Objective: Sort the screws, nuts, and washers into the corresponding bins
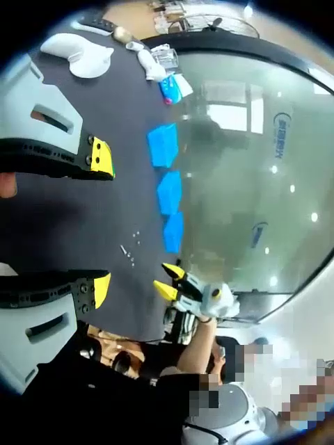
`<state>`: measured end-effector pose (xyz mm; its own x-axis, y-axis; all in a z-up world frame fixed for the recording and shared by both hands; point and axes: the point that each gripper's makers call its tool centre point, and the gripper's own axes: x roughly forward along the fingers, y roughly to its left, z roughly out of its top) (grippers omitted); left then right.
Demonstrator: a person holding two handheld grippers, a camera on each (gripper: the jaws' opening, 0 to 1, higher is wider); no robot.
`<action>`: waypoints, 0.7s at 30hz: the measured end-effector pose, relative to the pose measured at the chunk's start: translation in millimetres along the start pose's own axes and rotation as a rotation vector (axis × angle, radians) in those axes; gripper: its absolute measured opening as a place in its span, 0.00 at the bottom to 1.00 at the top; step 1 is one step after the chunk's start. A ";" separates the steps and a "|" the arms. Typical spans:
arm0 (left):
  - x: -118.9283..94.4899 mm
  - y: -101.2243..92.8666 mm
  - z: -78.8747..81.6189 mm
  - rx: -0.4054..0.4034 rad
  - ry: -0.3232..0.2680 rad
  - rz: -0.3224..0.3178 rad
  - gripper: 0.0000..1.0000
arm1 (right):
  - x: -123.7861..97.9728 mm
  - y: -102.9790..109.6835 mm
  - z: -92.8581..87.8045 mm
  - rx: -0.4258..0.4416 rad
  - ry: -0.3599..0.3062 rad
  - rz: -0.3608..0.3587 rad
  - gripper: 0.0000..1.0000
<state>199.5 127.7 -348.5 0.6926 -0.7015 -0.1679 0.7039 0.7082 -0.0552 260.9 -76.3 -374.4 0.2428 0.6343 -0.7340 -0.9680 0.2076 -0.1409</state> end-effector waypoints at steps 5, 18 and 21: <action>-3.2 6.3 -1.9 -0.009 -0.008 0.019 0.50 | 23.3 0.7 -1.3 -0.044 0.098 0.047 0.24; -3.9 11.6 -8.7 -0.031 -0.021 0.026 0.50 | 69.6 18.0 -6.9 -0.130 0.318 0.148 0.17; -6.0 13.9 -11.3 -0.035 -0.021 0.030 0.50 | 76.4 20.6 -7.2 -0.152 0.348 0.158 0.17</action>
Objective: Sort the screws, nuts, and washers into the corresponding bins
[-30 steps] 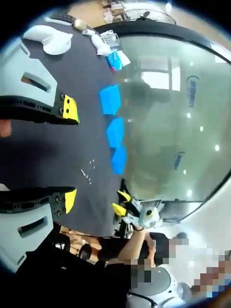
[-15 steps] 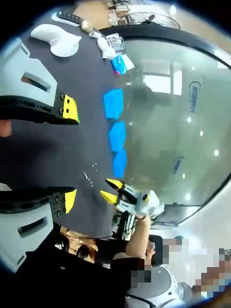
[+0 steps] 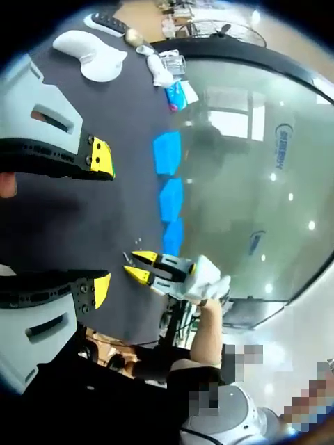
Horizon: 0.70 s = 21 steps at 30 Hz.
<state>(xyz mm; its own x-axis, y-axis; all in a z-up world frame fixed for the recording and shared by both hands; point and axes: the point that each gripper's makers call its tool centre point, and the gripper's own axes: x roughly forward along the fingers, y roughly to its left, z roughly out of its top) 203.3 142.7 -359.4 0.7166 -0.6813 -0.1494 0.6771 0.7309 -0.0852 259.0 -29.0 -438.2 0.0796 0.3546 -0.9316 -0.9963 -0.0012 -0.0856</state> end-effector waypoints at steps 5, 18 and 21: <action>-3.1 4.7 -2.4 -0.010 -0.005 0.011 0.50 | 3.4 -4.1 2.6 -0.008 0.030 0.013 0.14; -3.9 4.7 -1.4 -0.014 -0.016 0.009 0.50 | 7.0 0.9 0.7 -0.003 0.064 0.032 0.01; -2.6 2.2 -0.4 -0.011 -0.017 0.001 0.50 | 7.1 1.1 0.9 0.003 0.066 0.031 0.01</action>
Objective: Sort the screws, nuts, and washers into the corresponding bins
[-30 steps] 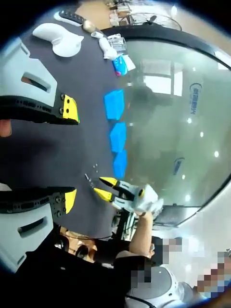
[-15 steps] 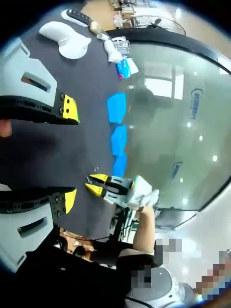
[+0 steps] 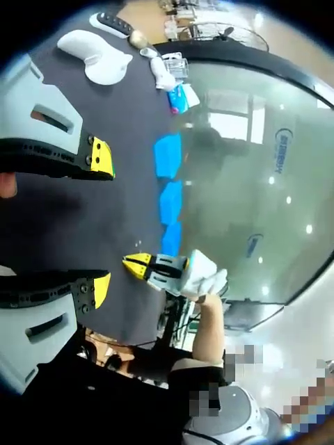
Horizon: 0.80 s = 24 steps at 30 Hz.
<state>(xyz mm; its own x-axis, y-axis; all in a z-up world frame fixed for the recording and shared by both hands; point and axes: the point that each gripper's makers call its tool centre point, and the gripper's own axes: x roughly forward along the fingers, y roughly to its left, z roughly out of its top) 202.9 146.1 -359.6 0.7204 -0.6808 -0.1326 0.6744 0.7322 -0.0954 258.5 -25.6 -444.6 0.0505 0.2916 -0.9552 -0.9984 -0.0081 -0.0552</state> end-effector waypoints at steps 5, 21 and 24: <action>-0.2 -1.1 2.5 0.003 -0.005 -0.001 0.50 | -3.4 1.5 0.0 -0.001 -0.006 -0.001 0.01; 5.0 -3.0 12.4 0.014 -0.020 -0.006 0.50 | -69.0 -17.0 11.4 0.146 -0.344 -0.158 0.01; 6.7 -3.9 15.6 0.016 -0.024 -0.008 0.50 | -79.1 -15.6 4.6 0.191 -0.420 -0.191 0.01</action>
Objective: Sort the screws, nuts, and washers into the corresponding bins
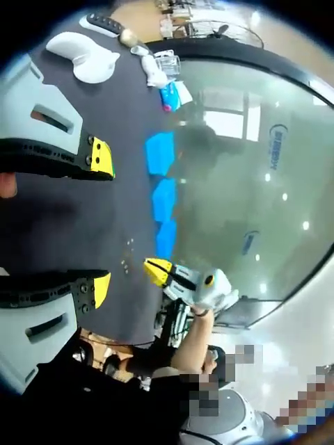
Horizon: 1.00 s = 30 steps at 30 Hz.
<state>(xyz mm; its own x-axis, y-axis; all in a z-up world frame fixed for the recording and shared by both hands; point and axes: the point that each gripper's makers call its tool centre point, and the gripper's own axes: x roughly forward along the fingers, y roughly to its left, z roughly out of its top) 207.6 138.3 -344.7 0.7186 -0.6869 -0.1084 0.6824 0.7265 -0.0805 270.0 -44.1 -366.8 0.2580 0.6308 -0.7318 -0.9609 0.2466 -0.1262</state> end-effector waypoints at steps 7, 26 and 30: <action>3.8 -5.8 7.0 0.011 -0.005 -0.010 0.50 | -36.9 -5.1 -14.2 0.101 -0.182 -0.130 0.01; 21.2 -25.9 17.4 0.037 0.007 -0.049 0.50 | -135.4 -17.0 -65.2 0.286 -0.539 -0.644 0.01; 21.8 -26.9 19.6 0.038 0.002 -0.046 0.50 | -155.8 -17.5 -73.3 0.322 -0.590 -0.753 0.01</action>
<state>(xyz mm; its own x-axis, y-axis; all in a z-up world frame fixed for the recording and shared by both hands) 207.5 103.5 -325.4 0.6862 -0.7194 -0.1075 0.7192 0.6931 -0.0478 239.2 -200.6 -299.6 0.8791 0.4703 -0.0769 -0.4764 0.8630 -0.1682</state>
